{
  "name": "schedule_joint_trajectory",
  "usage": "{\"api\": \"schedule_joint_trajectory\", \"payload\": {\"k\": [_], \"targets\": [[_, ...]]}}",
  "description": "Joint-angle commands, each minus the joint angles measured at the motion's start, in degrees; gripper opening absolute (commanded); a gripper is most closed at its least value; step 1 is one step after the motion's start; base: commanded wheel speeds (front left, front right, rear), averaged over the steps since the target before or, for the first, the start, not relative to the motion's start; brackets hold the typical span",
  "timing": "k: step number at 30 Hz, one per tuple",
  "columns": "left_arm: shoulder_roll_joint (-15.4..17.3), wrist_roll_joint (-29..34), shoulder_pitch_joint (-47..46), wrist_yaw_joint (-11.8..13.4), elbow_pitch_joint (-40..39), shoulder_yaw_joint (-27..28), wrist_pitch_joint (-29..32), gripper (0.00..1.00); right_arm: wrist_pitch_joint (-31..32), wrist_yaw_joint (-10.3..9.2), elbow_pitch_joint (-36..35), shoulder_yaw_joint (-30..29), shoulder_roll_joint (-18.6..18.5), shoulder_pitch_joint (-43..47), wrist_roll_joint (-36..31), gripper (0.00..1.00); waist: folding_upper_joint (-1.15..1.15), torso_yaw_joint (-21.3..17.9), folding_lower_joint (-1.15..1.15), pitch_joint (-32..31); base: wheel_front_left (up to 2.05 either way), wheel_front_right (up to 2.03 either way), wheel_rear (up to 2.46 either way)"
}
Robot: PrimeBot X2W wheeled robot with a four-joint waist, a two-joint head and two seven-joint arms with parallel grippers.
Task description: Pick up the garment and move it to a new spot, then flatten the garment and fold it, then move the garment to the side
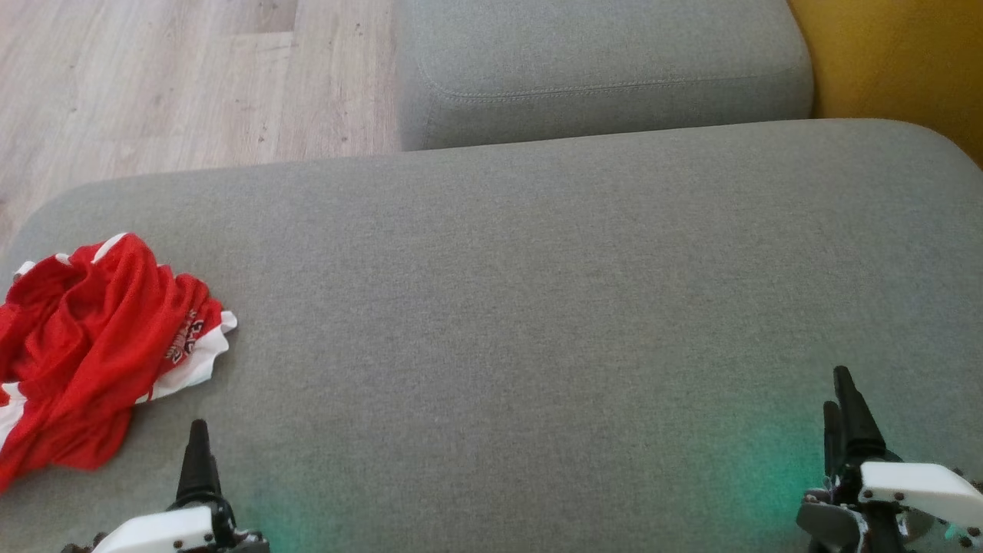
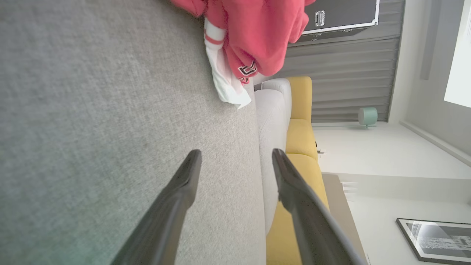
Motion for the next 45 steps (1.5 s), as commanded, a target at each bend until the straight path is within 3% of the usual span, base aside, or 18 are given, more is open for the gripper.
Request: {"api": "schedule_joint_trajectory", "payload": {"k": [1, 16, 45], "targets": [[0.33, 2.44, -1.80, -0.06, -2.37, -0.05, -0.83, 1.00, -0.78, -0.01, -2.35, 0.61, -0.39, -2.37, -3.18, 1.00, 0.00, 0.02, 0.00, -0.13, 0.00, 0.00, 0.00], [0.37, 15.61, -0.78, 1.08, -5.42, -0.33, -3.35, 1.00, -3.31, -0.01, -4.58, 2.66, -0.27, -1.84, -18.44, 1.00, 0.00, 0.31, 0.00, -1.02, 0.00, 0.00, 0.00], [0.46, 37.96, 0.87, 3.06, -9.60, -2.86, -8.22, 1.00, -8.22, -0.02, -7.79, 8.49, -0.38, -1.25, -40.91, 1.00, 0.00, 0.86, 0.00, -2.73, 0.00, 0.00, 0.00]]}}
